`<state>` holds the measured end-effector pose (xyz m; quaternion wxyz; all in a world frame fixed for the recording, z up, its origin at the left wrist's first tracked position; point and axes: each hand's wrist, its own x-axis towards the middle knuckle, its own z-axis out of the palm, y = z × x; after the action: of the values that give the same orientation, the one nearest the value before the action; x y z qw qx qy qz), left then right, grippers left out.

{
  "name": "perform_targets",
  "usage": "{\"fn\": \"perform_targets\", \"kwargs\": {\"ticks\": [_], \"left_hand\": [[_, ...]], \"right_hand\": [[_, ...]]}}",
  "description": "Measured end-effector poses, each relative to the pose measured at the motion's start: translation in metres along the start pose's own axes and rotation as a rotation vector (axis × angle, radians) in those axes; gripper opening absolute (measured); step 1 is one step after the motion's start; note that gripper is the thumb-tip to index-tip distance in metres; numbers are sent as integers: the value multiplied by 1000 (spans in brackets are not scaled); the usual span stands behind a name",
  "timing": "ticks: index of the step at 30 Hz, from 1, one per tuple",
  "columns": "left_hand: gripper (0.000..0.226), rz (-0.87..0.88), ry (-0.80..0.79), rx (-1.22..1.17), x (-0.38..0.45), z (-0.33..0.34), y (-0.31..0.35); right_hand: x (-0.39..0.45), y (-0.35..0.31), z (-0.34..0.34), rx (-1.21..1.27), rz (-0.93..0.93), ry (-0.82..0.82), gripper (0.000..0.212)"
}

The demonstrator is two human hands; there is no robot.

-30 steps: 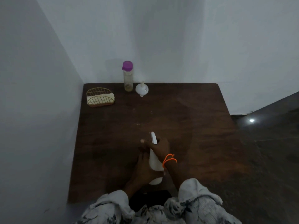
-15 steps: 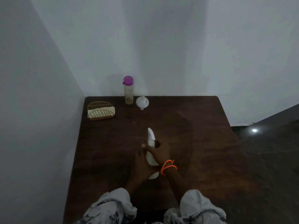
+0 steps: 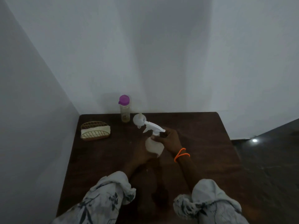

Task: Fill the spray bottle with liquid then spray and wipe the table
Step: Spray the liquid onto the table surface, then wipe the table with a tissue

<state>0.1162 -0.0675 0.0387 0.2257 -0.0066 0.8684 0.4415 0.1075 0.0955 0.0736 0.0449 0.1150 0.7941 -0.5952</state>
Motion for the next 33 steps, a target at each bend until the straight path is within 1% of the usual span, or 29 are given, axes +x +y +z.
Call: {"fn": "perform_targets", "kwargs": {"ticks": [3, 6, 8, 11, 14, 18, 23, 28, 30, 33], "left_hand": [[86, -22, -4, 38, 27, -8, 28], [79, -14, -5, 42, 64, -2, 39], [80, -19, 20, 39, 85, 0, 40], [79, -19, 44, 25, 110, 4, 42], [87, -11, 75, 43, 130, 9, 44], [89, 3, 88, 31, 150, 20, 42], [87, 30, 158, -36, 168, 27, 38], [77, 59, 113, -26, 172, 27, 41], [79, 76, 114, -20, 169, 25, 43], [83, 91, 170, -43, 172, 26, 33]], "right_hand": [[32, -2, -5, 21, -28, 33, 31], [66, 1, -11, -1, -41, 77, 31], [89, 6, -14, -32, -55, 104, 30], [119, 13, -19, -69, -90, 138, 38], [142, 22, -24, -69, -106, 150, 41], [158, 26, -28, -79, -120, 146, 39], [173, 25, -34, -89, -132, 137, 40], [172, 30, -34, -120, -145, 133, 41], [169, 32, -34, -128, -160, 141, 47], [161, 29, -29, -134, -182, 224, 70]]}}
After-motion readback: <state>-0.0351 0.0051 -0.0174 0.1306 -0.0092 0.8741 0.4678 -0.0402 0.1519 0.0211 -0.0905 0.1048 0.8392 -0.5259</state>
